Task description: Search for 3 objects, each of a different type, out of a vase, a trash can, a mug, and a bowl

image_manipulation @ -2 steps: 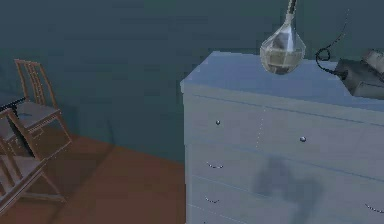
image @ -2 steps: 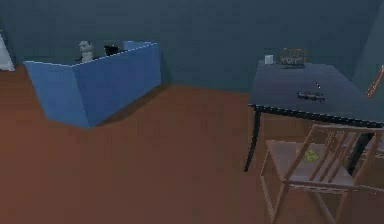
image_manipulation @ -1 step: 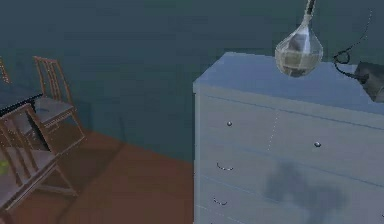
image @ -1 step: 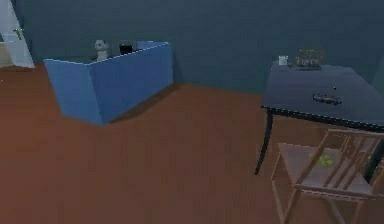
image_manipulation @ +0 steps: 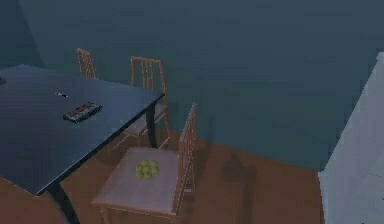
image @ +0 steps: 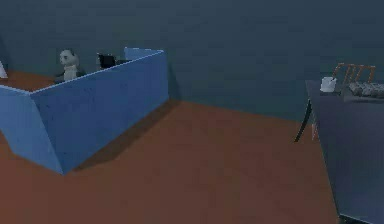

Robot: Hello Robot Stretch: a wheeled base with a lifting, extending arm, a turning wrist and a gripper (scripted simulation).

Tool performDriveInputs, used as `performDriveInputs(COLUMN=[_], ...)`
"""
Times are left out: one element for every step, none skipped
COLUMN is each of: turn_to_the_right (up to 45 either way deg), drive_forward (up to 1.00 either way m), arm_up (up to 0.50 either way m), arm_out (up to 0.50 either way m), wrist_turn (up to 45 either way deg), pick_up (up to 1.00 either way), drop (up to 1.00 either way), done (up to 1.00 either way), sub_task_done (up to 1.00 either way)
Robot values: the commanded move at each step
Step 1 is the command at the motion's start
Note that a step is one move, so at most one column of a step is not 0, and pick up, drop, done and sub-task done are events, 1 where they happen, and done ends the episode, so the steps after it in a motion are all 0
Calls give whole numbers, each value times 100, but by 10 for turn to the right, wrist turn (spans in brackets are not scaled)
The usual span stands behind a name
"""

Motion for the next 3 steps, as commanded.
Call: performDriveInputs(turn_to_the_right=[150, 30, 0], drive_forward=[0, 0, 100], arm_up=[0, 0, 0], arm_out=[0, 0, 0], wrist_turn=[0, 0, 0], pick_up=[0, 0, 0], drop=[0, 0, 0], done=[0, 0, 0], sub_task_done=[0, 0, 0])
